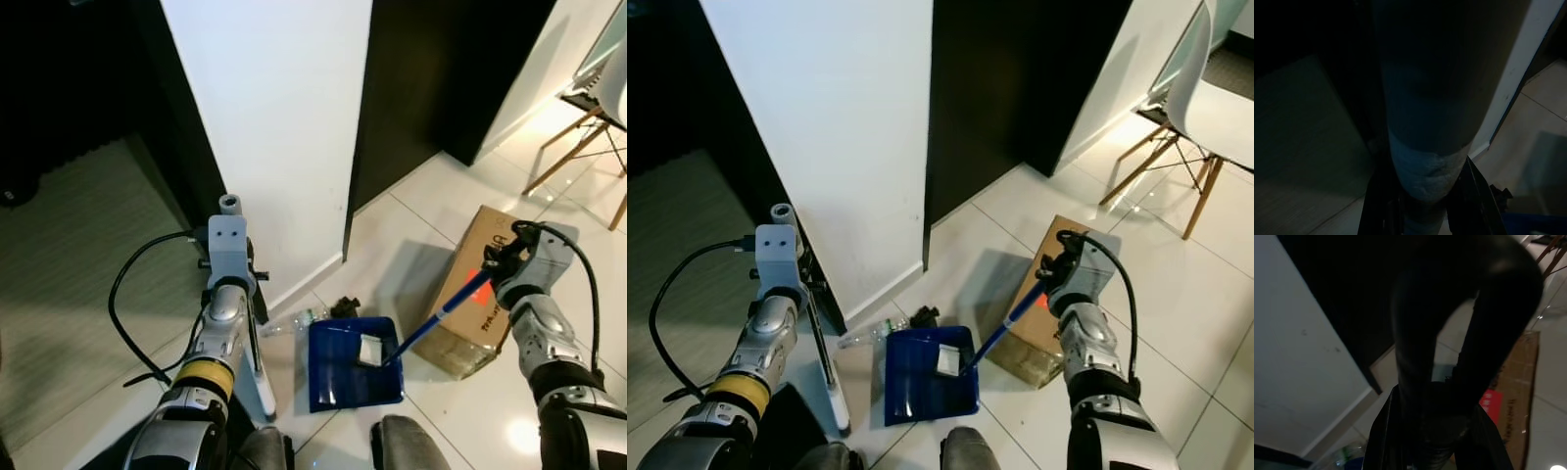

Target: Sweep floor

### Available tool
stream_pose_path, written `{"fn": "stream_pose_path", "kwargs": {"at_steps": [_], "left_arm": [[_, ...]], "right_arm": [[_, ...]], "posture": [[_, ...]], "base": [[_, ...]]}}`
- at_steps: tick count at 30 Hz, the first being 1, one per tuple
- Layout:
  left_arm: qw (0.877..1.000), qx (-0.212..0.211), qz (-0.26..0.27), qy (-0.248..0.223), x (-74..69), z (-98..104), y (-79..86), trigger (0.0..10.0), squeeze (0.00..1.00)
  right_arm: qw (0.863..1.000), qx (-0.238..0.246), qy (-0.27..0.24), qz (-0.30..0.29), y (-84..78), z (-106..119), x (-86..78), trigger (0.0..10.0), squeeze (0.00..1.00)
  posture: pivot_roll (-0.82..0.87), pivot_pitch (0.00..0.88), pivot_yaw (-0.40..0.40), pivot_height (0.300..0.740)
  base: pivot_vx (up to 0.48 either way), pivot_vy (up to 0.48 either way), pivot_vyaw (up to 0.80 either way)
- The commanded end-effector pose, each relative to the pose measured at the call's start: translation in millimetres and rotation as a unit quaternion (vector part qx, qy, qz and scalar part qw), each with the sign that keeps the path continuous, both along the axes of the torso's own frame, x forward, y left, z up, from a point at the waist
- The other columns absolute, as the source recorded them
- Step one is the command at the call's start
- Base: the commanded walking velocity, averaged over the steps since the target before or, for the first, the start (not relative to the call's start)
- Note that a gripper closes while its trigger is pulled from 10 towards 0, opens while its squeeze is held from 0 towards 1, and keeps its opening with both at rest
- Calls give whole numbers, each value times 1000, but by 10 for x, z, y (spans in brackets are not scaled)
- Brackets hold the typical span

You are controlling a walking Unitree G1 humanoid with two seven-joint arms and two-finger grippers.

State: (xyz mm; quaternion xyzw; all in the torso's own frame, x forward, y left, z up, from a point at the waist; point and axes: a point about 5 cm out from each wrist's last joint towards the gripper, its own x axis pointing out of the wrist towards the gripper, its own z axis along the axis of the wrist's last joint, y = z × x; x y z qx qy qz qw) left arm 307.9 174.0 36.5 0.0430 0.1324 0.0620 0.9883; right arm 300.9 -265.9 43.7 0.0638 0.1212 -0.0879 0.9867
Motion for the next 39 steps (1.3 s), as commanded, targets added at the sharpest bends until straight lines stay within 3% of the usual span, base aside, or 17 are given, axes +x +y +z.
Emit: {"fn": "stream_pose_path", "kwargs": {"at_steps": [1,8,12,18,19,23,27,34,39], "left_arm": [[1000,15,-2,-16,41,67,50,10000,0],[999,25,2,-26,50,94,88,10000,0],[999,30,7,-35,62,124,132,10000,0],[999,31,7,-36,64,127,143,10000,0],[999,35,7,-38,63,131,153,10000,0],[998,42,5,-39,62,135,158,10000,0],[997,61,-1,-38,59,127,169,10000,0],[997,58,-9,-46,43,140,210,10000,0],[998,44,-8,-43,35,135,225,10000,0]], "right_arm": [[1000,-10,-1,-19,-122,34,-18,10000,0],[998,-51,-11,-45,-314,130,-42,10000,0],[987,-98,-30,-124,-602,262,-118,10000,0],[982,-117,-31,-146,-687,293,-156,10000,0],[976,-127,-33,-175,-767,308,-207,10000,0],[972,-126,-38,-194,-802,313,-237,10000,0],[971,-68,-58,-220,-763,278,-227,10000,0],[976,-18,-72,-205,-677,274,-150,10000,0],[979,-11,-70,-190,-631,278,-106,10000,0]], "posture": [[-12,14,-2,740],[-12,16,5,740],[-11,15,8,740],[-10,15,10,740],[-10,13,11,740],[-10,13,14,740],[-6,31,22,740],[11,73,18,740],[16,75,11,740]], "base": [[0,0,0],[0,0,0],[0,0,0],[0,0,0],[0,0,0],[0,0,0],[0,0,0],[0,0,0],[0,0,0]]}}
